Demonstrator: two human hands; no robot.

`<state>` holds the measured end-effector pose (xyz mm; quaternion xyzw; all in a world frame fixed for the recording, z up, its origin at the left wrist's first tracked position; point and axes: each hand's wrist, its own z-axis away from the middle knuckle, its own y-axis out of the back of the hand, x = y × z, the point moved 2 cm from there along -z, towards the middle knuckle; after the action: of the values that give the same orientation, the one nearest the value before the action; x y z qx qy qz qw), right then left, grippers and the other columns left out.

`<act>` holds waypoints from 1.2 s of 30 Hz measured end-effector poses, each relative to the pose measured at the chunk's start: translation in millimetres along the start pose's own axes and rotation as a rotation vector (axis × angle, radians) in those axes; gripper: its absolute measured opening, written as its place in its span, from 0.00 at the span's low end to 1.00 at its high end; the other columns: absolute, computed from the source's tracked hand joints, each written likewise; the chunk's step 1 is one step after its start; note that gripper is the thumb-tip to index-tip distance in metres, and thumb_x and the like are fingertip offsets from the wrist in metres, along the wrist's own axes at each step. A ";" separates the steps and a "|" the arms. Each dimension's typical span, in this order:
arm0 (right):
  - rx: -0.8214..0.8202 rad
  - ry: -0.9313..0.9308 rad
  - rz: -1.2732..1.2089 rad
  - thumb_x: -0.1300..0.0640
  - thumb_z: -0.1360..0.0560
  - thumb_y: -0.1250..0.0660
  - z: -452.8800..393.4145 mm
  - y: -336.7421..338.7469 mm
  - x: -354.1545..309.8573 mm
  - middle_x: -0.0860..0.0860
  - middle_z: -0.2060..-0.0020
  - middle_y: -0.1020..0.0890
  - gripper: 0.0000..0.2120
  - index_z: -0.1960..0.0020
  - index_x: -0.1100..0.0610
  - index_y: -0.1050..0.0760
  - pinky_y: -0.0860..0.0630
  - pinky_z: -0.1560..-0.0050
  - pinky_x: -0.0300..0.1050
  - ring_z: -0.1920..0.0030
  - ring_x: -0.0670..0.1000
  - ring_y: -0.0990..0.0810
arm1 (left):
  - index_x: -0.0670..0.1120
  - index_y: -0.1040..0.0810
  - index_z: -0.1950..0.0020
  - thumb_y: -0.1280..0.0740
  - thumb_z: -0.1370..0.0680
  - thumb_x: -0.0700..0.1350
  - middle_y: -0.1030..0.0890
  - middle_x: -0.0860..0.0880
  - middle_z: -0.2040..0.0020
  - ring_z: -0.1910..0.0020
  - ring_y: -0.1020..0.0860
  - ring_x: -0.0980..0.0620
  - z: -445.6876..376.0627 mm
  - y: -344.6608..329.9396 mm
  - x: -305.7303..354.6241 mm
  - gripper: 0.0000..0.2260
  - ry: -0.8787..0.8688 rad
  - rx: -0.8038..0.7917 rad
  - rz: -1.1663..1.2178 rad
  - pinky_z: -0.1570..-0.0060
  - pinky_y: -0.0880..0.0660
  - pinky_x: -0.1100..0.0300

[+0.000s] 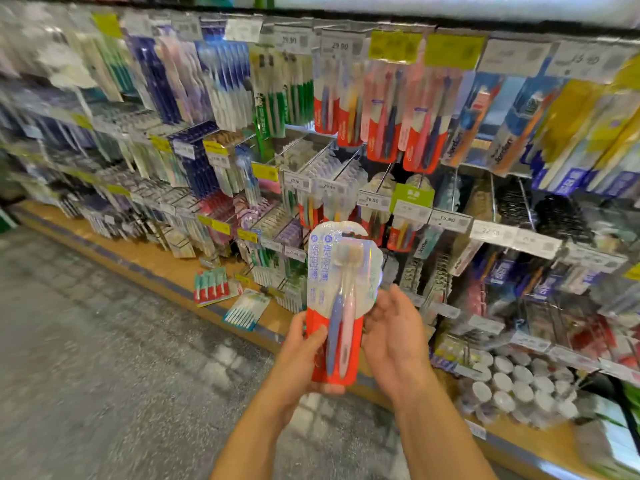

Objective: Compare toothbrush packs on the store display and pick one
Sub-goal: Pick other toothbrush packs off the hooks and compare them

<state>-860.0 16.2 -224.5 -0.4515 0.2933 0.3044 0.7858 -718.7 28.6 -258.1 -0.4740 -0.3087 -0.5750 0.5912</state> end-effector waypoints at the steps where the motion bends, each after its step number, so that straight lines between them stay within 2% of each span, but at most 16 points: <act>1: -0.007 -0.005 -0.001 0.47 0.13 0.46 -5.1 -3.5 -0.9 0.51 0.61 0.15 0.23 0.55 0.56 0.18 0.29 0.49 0.49 0.56 0.51 0.22 | 0.58 0.26 0.36 0.37 0.15 0.50 0.13 0.54 0.48 0.49 0.13 0.43 -3.8 1.7 2.2 0.08 0.002 0.012 0.004 0.56 0.17 0.34; 4: -0.030 -0.025 -0.018 0.46 0.14 0.47 -17.7 -15.2 -2.9 0.51 0.63 0.16 0.24 0.54 0.57 0.18 0.29 0.54 0.47 0.60 0.49 0.22 | 0.58 0.25 0.35 0.37 0.15 0.51 0.13 0.49 0.43 0.48 0.13 0.42 -14.1 7.4 9.3 0.09 0.007 0.027 -0.006 0.58 0.16 0.40; 7: -0.049 -0.027 -0.001 0.45 0.14 0.47 -28.6 -23.5 -2.1 0.51 0.61 0.16 0.24 0.52 0.57 0.18 0.29 0.54 0.46 0.62 0.48 0.21 | 0.58 0.26 0.37 0.37 0.15 0.51 0.13 0.46 0.43 0.48 0.13 0.40 -22.2 14.1 15.5 0.08 -0.001 0.021 -0.014 0.58 0.17 0.41; 9: -0.055 -0.022 0.010 0.45 0.14 0.47 -35.6 -27.7 0.8 0.52 0.59 0.15 0.25 0.51 0.58 0.17 0.28 0.51 0.48 0.58 0.49 0.20 | 0.58 0.25 0.37 0.37 0.15 0.52 0.13 0.45 0.44 0.47 0.13 0.40 -28.3 19.5 17.8 0.07 0.002 0.013 -0.004 0.60 0.17 0.44; 13: -0.035 -0.014 0.036 0.45 0.14 0.47 -42.9 -42.2 5.1 0.56 0.51 0.16 0.24 0.40 0.61 0.19 0.28 0.42 0.51 0.49 0.53 0.20 | 0.56 0.26 0.34 0.37 0.15 0.52 0.14 0.44 0.42 0.46 0.14 0.39 -46.3 36.5 16.4 0.10 0.003 0.020 -0.007 0.59 0.18 0.46; 15: -0.028 0.003 0.019 0.46 0.15 0.43 -46.1 -51.6 7.7 0.55 0.51 0.15 0.21 0.43 0.60 0.17 0.24 0.42 0.51 0.50 0.53 0.17 | 0.57 0.26 0.34 0.37 0.15 0.52 0.14 0.45 0.41 0.46 0.14 0.40 -56.1 45.7 18.5 0.10 -0.004 0.007 -0.016 0.59 0.18 0.47; 17: -0.031 -0.003 -0.007 0.49 0.16 0.37 -48.8 -64.1 12.7 0.58 0.47 0.13 0.17 0.40 0.60 0.17 0.21 0.37 0.59 0.46 0.58 0.14 | 0.57 0.26 0.35 0.37 0.15 0.52 0.14 0.45 0.41 0.47 0.14 0.40 -65.2 54.7 22.5 0.09 -0.005 -0.018 -0.024 0.60 0.18 0.48; 19: -0.016 0.014 -0.024 0.54 0.18 0.34 -53.6 -77.1 19.2 0.62 0.42 0.14 0.15 0.36 0.60 0.19 0.23 0.34 0.65 0.42 0.62 0.15 | 0.55 0.28 0.35 0.36 0.15 0.50 0.15 0.43 0.40 0.45 0.14 0.38 -73.7 66.5 28.5 0.09 -0.003 -0.051 -0.003 0.59 0.18 0.47; 22: 0.049 0.103 -0.011 0.61 0.17 0.36 -60.5 -99.2 29.0 0.60 0.47 0.13 0.11 0.38 0.60 0.19 0.18 0.43 0.60 0.49 0.59 0.13 | 0.55 0.28 0.36 0.35 0.16 0.49 0.14 0.45 0.42 0.47 0.14 0.38 -85.6 91.2 36.7 0.09 0.000 -0.101 -0.033 0.60 0.17 0.47; 24: 0.089 0.143 0.020 0.63 0.17 0.36 -64.8 -114.1 38.0 0.59 0.48 0.12 0.10 0.40 0.59 0.18 0.18 0.44 0.59 0.52 0.57 0.12 | 0.57 0.27 0.38 0.32 0.17 0.51 0.13 0.48 0.45 0.51 0.12 0.41 -94.0 111.1 39.5 0.09 0.008 -0.133 -0.064 0.62 0.16 0.46; 26: 0.130 0.160 0.063 0.63 0.17 0.36 -69.6 -128.2 49.2 0.59 0.50 0.12 0.10 0.41 0.60 0.17 0.18 0.44 0.60 0.53 0.57 0.12 | 0.55 0.28 0.38 0.31 0.18 0.48 0.14 0.48 0.45 0.53 0.12 0.46 -104.4 135.0 40.0 0.11 0.002 -0.142 -0.079 0.63 0.16 0.46; 28: 0.168 0.162 0.088 0.64 0.17 0.37 -74.8 -142.3 62.2 0.58 0.51 0.11 0.10 0.41 0.60 0.18 0.17 0.50 0.55 0.55 0.56 0.11 | 0.55 0.27 0.38 0.29 0.19 0.46 0.15 0.48 0.46 0.54 0.12 0.47 -115.1 159.1 38.9 0.12 0.011 -0.154 -0.092 0.60 0.15 0.40; 30: 0.192 0.155 0.109 0.64 0.17 0.38 -77.4 -156.8 75.5 0.59 0.49 0.12 0.11 0.40 0.60 0.18 0.17 0.50 0.54 0.51 0.57 0.11 | 0.56 0.27 0.38 0.29 0.20 0.47 0.15 0.47 0.45 0.51 0.13 0.43 -123.6 179.9 37.5 0.13 0.035 -0.171 -0.108 0.56 0.17 0.33; 33: 0.244 0.166 0.140 0.63 0.18 0.36 -83.1 -172.2 92.8 0.60 0.47 0.13 0.11 0.39 0.60 0.17 0.19 0.39 0.64 0.46 0.61 0.13 | 0.55 0.27 0.37 0.30 0.19 0.45 0.15 0.47 0.45 0.48 0.14 0.41 -136.3 203.2 36.5 0.12 0.040 -0.181 -0.121 0.54 0.17 0.34; 34: 0.254 0.170 0.145 0.63 0.18 0.36 -84.8 -176.0 96.0 0.60 0.47 0.12 0.11 0.39 0.60 0.17 0.20 0.38 0.65 0.46 0.62 0.13 | 0.55 0.26 0.38 0.30 0.19 0.45 0.14 0.47 0.45 0.47 0.14 0.42 -140.4 208.1 36.1 0.12 0.043 -0.186 -0.131 0.52 0.17 0.35; 36: 0.277 0.185 0.161 0.63 0.18 0.36 -88.9 -178.9 98.8 0.59 0.49 0.12 0.11 0.39 0.60 0.17 0.18 0.42 0.61 0.49 0.60 0.12 | 0.56 0.26 0.37 0.30 0.19 0.46 0.14 0.49 0.46 0.46 0.14 0.46 -148.3 213.1 35.9 0.12 0.037 -0.196 -0.150 0.47 0.17 0.38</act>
<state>-680.1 -114.4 -239.6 -0.3402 0.4386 0.2803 0.7832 -532.8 -144.5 -322.6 -0.4945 -0.2748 -0.6536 0.5028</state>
